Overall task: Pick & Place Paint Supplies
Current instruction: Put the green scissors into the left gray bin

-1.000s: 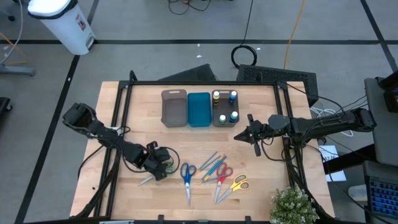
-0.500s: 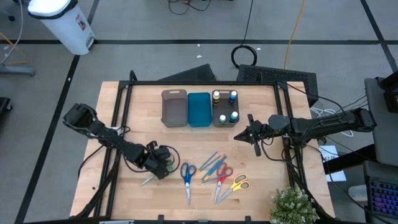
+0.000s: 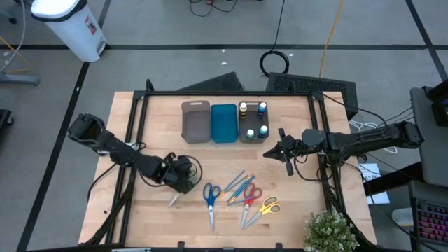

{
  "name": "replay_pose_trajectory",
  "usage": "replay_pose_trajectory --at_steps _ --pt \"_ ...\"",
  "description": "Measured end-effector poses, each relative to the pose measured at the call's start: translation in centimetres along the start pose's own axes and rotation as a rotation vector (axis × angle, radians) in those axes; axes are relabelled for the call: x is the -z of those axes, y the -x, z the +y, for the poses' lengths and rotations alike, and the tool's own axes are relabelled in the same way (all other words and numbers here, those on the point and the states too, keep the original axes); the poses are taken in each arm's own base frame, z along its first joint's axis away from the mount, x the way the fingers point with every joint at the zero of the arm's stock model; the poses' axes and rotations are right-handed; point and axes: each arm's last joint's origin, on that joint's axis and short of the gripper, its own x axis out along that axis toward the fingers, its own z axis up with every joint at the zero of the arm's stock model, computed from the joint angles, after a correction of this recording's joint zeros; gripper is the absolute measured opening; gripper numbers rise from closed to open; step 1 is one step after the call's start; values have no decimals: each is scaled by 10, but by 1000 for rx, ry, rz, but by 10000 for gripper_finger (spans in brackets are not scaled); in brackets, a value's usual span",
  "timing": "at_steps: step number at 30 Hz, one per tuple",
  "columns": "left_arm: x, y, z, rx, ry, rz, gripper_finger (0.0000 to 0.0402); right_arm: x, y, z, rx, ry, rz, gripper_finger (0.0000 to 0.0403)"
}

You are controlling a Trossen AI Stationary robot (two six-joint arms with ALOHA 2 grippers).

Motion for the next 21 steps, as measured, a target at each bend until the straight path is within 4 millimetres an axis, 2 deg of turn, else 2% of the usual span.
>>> replay_pose_trajectory --at_steps 3,10,21 --pt "-10 11 4 1 34 -84 18 0 0 0 0 0 0 0" --pt "-31 39 17 -41 92 -308 19 0 0 0 0 0 0 0" --pt "-71 78 44 -284 124 -729 18 0 0 0 2 0 0 0"
